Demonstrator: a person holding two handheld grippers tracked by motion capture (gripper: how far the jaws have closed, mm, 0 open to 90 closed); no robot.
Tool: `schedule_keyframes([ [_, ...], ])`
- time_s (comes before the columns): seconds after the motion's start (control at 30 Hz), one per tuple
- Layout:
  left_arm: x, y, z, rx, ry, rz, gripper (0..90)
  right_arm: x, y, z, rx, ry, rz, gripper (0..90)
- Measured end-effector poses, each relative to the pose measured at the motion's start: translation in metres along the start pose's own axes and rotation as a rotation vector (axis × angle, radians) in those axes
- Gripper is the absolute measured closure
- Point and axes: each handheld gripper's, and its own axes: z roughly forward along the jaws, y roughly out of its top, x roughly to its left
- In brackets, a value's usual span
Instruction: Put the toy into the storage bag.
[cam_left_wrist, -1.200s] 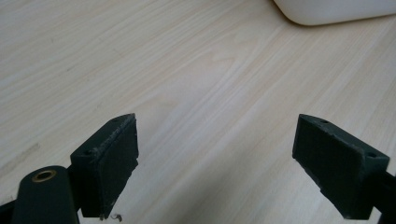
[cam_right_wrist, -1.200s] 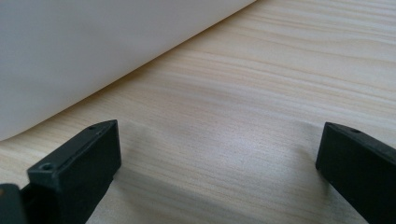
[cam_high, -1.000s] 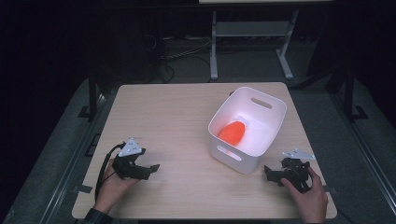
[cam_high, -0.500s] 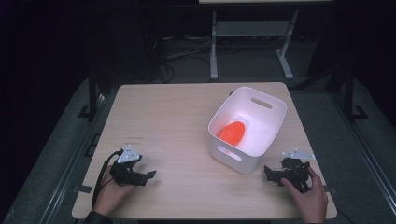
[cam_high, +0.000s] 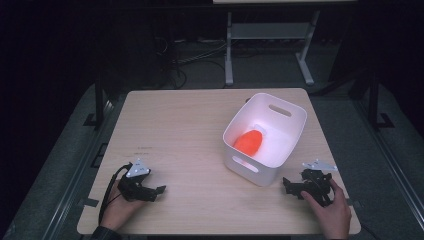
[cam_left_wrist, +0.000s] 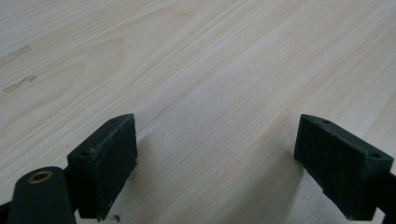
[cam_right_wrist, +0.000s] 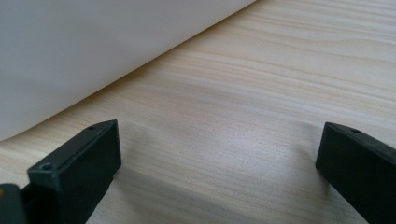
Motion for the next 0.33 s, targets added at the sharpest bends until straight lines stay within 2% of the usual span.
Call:
schedule_keyframes([
  [0.1,0.0017,-0.0041,0.0000,-0.032,-0.005,0.012,12.3,0.0000,0.0000,0.0000,0.000,0.000,0.000,0.0],
  [0.33,0.0018,-0.0046,0.0000,-0.035,-0.005,0.011,12.3,0.0000,0.0000,0.0000,0.001,0.000,0.000,0.0],
])
